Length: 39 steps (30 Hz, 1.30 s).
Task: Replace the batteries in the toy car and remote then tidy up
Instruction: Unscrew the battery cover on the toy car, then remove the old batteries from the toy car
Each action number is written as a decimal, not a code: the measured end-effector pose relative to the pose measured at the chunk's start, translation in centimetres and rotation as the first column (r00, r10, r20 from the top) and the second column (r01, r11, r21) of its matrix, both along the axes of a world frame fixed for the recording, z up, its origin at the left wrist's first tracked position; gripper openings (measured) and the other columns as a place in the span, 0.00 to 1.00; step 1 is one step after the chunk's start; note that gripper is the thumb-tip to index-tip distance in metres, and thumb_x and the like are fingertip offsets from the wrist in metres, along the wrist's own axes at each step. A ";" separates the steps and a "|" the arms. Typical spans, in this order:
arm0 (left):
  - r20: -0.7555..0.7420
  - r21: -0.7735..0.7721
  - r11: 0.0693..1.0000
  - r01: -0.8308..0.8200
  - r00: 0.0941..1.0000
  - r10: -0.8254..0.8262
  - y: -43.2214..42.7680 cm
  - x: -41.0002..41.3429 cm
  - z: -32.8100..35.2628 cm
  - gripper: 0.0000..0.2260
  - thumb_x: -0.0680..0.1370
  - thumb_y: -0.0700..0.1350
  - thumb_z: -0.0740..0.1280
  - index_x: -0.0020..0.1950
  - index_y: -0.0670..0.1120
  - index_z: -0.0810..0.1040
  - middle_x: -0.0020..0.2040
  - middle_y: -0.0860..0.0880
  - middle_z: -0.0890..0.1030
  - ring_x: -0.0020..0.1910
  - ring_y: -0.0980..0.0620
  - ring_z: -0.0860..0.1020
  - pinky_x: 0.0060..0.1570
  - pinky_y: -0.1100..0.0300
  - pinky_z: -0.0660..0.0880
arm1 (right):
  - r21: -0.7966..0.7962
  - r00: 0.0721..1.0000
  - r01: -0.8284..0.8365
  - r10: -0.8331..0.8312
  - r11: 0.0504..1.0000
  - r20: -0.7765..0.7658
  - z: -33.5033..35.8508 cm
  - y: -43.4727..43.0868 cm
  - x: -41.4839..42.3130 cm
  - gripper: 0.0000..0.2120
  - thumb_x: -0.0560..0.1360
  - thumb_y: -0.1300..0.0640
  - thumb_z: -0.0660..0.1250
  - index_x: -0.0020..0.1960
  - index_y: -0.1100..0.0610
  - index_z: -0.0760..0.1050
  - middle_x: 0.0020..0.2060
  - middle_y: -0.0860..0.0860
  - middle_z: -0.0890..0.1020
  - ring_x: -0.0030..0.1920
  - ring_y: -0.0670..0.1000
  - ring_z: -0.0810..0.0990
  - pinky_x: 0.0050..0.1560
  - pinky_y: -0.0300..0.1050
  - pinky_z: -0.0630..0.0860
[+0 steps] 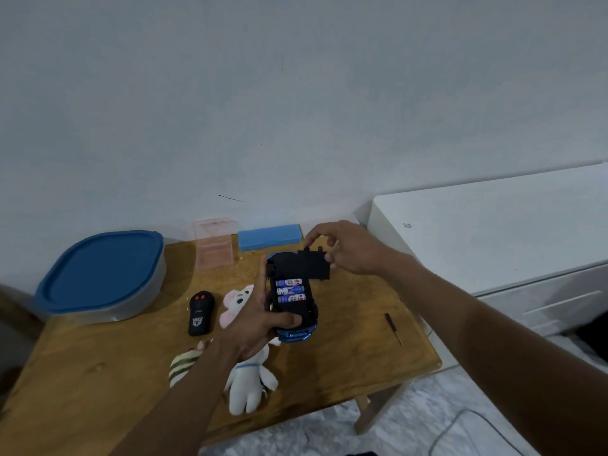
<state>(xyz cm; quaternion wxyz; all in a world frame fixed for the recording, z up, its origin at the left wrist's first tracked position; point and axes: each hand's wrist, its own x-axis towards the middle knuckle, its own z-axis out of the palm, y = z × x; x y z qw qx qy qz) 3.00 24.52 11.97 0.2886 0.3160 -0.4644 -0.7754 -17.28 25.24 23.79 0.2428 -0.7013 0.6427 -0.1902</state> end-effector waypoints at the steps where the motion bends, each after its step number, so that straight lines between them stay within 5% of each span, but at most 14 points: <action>1: -0.002 0.003 1.000 -0.015 1.000 0.015 -0.1 0.0 -0.1 0.55 0.67 0.21 0.66 0.73 0.72 0.50 0.61 0.39 0.79 0.56 0.38 0.80 0.49 0.44 0.79 | -0.004 1.000 0.015 -0.015 1.000 0.000 0.0 -0.1 -0.7 0.20 0.71 0.71 0.66 0.56 0.51 0.79 0.42 0.36 0.69 0.50 0.52 0.73 0.49 0.52 0.80; 9: 0.033 0.007 0.998 -0.055 0.998 0.055 -0.1 -1.8 -1.2 0.56 0.67 0.21 0.68 0.73 0.72 0.50 0.64 0.42 0.78 0.58 0.38 0.79 0.53 0.40 0.78 | 0.045 0.997 0.080 -0.079 0.996 -0.028 -3.6 0.6 -6.1 0.19 0.71 0.75 0.63 0.55 0.56 0.78 0.39 0.44 0.72 0.41 0.52 0.73 0.46 0.56 0.79; 12: 0.043 0.009 0.998 -0.060 0.997 0.059 0.5 -3.2 -1.5 0.55 0.68 0.20 0.66 0.74 0.71 0.49 0.67 0.44 0.76 0.61 0.39 0.78 0.57 0.39 0.76 | 0.108 0.995 0.061 -0.052 0.992 -0.080 -7.4 1.0 -7.9 0.19 0.70 0.74 0.64 0.54 0.55 0.78 0.50 0.52 0.78 0.50 0.56 0.77 0.52 0.57 0.78; 17: 0.036 0.070 0.996 -0.056 0.998 0.053 1.7 -5.4 -2.9 0.56 0.66 0.20 0.67 0.76 0.67 0.48 0.68 0.47 0.76 0.64 0.40 0.77 0.60 0.38 0.74 | 0.238 0.983 -0.017 0.060 0.971 -0.173 -13.6 2.0 -10.1 0.20 0.69 0.73 0.63 0.56 0.56 0.79 0.42 0.44 0.76 0.47 0.50 0.73 0.43 0.35 0.71; 20: 0.055 0.122 0.990 -0.072 0.996 0.065 2.4 -6.4 -3.9 0.57 0.65 0.20 0.68 0.76 0.67 0.48 0.69 0.49 0.75 0.63 0.42 0.77 0.59 0.40 0.75 | 0.314 0.977 -0.034 0.097 0.949 -0.188 -16.8 2.5 -11.3 0.17 0.71 0.68 0.64 0.56 0.54 0.78 0.48 0.48 0.78 0.52 0.54 0.76 0.52 0.43 0.73; 24: 0.080 0.160 0.984 -0.085 0.994 0.073 3.3 -7.5 -4.6 0.55 0.68 0.19 0.65 0.75 0.68 0.48 0.66 0.52 0.77 0.62 0.44 0.78 0.58 0.42 0.76 | 0.362 0.955 -0.068 0.165 0.930 -0.245 -19.1 2.7 -12.3 0.23 0.73 0.66 0.63 0.64 0.49 0.74 0.57 0.52 0.78 0.59 0.56 0.72 0.54 0.43 0.70; 32: 0.098 0.204 0.972 -0.119 0.990 0.100 3.7 -8.8 -5.0 0.55 0.68 0.19 0.65 0.74 0.70 0.50 0.66 0.50 0.77 0.61 0.43 0.79 0.54 0.45 0.78 | 0.425 0.937 -0.082 0.215 0.902 -0.276 -20.0 2.6 -12.6 0.26 0.69 0.66 0.66 0.63 0.47 0.71 0.55 0.57 0.74 0.53 0.58 0.75 0.44 0.44 0.68; 39: 0.093 0.205 0.971 -0.127 0.990 0.110 3.9 -9.2 -5.2 0.55 0.68 0.20 0.66 0.74 0.71 0.50 0.68 0.49 0.75 0.63 0.43 0.78 0.55 0.45 0.78 | 0.420 0.939 -0.067 0.200 0.905 -0.281 -19.8 2.6 -12.8 0.30 0.72 0.64 0.68 0.70 0.47 0.65 0.58 0.57 0.71 0.55 0.59 0.75 0.51 0.49 0.74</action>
